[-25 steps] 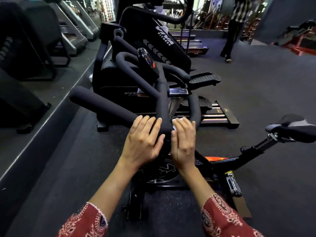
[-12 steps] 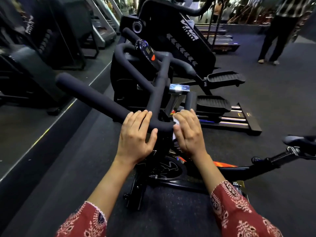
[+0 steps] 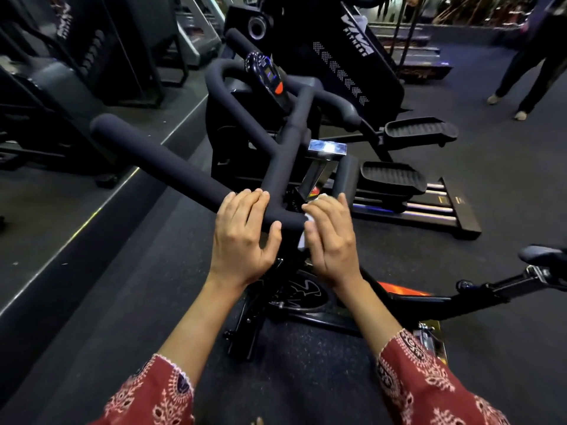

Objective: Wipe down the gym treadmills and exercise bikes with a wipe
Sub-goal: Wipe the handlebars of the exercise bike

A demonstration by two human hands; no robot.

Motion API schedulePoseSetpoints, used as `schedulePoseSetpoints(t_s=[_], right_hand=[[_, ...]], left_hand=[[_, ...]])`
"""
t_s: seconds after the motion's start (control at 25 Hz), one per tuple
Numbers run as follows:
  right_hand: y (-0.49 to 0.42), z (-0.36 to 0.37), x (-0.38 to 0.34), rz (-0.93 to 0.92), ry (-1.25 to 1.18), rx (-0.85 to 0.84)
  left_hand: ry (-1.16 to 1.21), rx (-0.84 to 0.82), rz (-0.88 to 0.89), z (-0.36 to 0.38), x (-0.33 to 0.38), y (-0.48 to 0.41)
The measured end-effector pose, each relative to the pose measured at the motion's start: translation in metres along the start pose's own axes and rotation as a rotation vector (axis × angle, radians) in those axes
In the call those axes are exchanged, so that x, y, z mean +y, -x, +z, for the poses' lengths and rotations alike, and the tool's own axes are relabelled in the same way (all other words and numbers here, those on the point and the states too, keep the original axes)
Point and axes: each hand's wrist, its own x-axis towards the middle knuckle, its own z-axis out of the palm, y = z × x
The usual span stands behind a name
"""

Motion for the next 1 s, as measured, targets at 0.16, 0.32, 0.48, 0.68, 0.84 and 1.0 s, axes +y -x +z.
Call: schedulePoseSetpoints(t_s=[0.16,0.32,0.48,0.68,0.84,1.0], right_hand=[[-0.01,-0.014,0.023,-0.133,0.064,-0.102],[-0.009,-0.003,0.012,0.08,-0.004,0.019],[-0.006,-0.01,0.02,-0.141,0.051,-0.059],[-0.017,-0.005,0.032,-0.008,-0.042,-0.004],[-0.016,-0.01,0.049,-0.262,-0.103,-0.083],[-0.042,-0.007,0.08,-0.131,-0.215,-0.106]], left_hand=[[0.02,0.011,0.01,0.003,-0.004,-0.001],[0.037,0.021,0.003,0.005,-0.003,0.0],[0.037,0.026,0.002,0.009,-0.005,0.0],[0.052,0.052,-0.061,0.011,0.001,0.002],[0.0,0.1,-0.12,0.019,0.009,0.0],[-0.026,0.15,-0.248,0.024,0.029,0.0]])
